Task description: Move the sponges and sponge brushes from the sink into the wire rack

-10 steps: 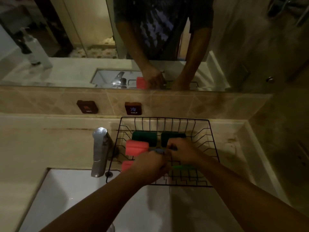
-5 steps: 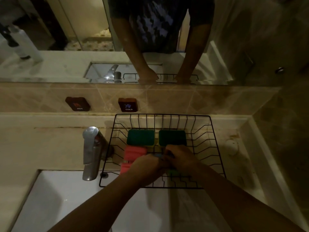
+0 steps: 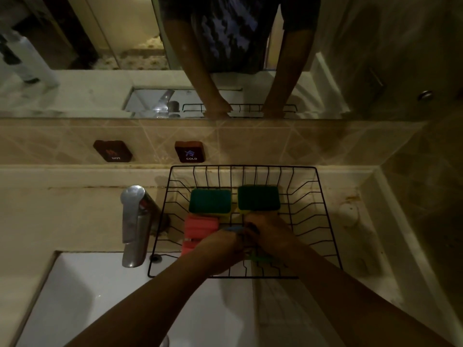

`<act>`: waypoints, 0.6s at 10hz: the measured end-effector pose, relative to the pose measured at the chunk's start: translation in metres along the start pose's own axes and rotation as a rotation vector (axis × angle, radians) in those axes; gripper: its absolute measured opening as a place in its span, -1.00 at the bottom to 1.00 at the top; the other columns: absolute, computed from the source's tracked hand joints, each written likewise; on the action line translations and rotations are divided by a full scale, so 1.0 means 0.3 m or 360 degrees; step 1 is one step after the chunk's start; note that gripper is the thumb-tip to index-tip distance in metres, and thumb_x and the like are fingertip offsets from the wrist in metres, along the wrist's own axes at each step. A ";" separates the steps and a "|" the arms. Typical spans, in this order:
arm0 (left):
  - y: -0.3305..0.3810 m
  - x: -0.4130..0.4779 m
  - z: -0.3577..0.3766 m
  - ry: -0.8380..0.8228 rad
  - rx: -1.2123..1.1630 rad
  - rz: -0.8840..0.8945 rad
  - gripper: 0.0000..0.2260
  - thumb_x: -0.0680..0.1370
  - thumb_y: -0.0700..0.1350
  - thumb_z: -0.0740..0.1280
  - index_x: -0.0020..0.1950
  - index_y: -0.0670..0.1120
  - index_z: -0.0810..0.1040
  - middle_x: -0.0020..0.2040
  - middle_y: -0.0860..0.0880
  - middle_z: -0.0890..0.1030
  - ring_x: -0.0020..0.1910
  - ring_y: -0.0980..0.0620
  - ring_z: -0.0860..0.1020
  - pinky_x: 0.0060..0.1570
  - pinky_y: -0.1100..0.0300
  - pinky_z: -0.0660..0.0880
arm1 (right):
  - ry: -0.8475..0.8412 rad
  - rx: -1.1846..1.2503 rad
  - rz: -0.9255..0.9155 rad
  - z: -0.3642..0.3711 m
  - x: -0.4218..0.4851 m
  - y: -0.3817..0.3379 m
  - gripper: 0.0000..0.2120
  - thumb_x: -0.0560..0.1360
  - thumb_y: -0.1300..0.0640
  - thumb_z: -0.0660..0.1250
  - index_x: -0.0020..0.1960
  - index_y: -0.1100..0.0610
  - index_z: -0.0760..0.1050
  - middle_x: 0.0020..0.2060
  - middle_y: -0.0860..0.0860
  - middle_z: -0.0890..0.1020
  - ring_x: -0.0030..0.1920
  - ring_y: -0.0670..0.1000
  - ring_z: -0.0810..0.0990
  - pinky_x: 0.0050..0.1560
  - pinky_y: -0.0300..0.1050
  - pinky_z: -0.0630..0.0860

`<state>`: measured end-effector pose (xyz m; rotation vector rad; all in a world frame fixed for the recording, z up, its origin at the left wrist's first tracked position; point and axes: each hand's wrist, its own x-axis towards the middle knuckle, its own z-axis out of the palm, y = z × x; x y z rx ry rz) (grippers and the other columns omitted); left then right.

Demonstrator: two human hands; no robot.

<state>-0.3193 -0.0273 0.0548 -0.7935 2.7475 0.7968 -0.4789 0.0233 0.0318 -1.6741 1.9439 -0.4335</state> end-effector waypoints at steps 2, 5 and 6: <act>0.016 0.018 -0.008 -0.0066 0.0000 -0.0196 -0.72 0.61 -0.11 0.27 0.32 -0.07 0.48 0.17 -0.10 0.59 0.02 -0.01 0.56 0.01 0.20 0.50 | -0.0002 -0.0050 -0.0016 -0.017 0.000 -0.014 -0.90 0.56 0.02 0.31 0.01 0.03 0.55 0.05 0.02 0.56 0.03 0.05 0.54 0.03 -0.03 0.51; 0.022 -0.026 -0.044 0.0002 0.0002 -0.0142 -0.83 0.63 -0.15 0.22 0.09 -0.14 0.58 -0.03 -0.13 0.65 -0.09 -0.04 0.61 -0.07 0.16 0.55 | -0.0040 -0.0121 0.0030 -0.049 -0.012 -0.024 -0.93 0.56 0.04 0.32 -0.02 0.03 0.53 -0.02 -0.01 0.51 -0.05 -0.01 0.46 -0.06 -0.06 0.45; 0.024 -0.041 -0.051 0.0019 -0.0048 -0.0203 -0.84 0.64 -0.14 0.20 0.11 -0.10 0.56 -0.09 -0.08 0.63 -0.19 0.03 0.57 -0.15 0.20 0.53 | -0.0018 -0.0166 -0.0024 -0.065 -0.025 -0.036 -0.93 0.55 0.05 0.31 -0.05 0.04 0.53 -0.12 -0.04 0.44 -0.13 -0.04 0.42 -0.17 -0.12 0.35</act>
